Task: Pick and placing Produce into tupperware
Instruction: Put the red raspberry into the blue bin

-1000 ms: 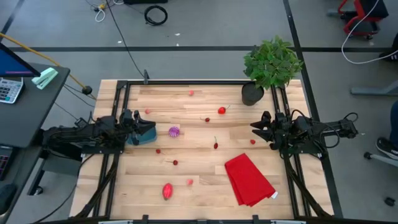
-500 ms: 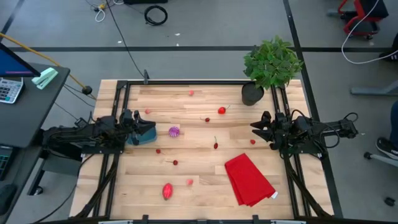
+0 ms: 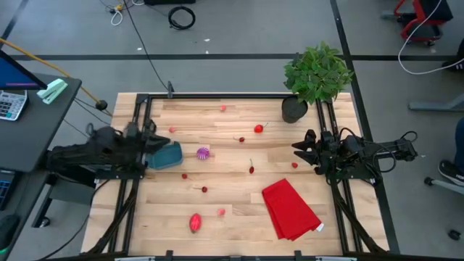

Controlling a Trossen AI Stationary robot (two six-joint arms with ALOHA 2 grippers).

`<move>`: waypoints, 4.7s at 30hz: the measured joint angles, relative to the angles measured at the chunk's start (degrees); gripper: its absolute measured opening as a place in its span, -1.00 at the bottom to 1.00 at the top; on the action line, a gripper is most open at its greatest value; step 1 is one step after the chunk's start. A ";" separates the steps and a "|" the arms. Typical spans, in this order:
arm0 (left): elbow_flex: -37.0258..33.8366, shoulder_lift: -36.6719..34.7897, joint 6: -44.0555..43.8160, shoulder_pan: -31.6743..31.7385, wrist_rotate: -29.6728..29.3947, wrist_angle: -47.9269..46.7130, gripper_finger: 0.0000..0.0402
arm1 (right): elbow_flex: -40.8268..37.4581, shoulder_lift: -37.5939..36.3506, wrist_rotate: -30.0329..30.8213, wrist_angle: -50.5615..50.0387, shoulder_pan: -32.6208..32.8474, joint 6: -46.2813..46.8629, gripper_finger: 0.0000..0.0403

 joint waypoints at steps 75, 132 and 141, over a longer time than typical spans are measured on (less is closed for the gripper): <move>61.43 77.85 1.24 9.11 -16.40 -57.83 -0.88 | 89.62 73.20 7.89 -39.11 -1.05 -7.44 -0.09; 61.38 77.87 -7.02 9.53 -16.35 -66.02 -0.79 | 77.37 81.80 6.15 -63.07 4.76 30.69 -0.09; 61.38 77.87 -8.74 9.51 -16.33 -65.84 -0.54 | 77.15 81.89 12.04 -63.38 2.73 34.85 -0.09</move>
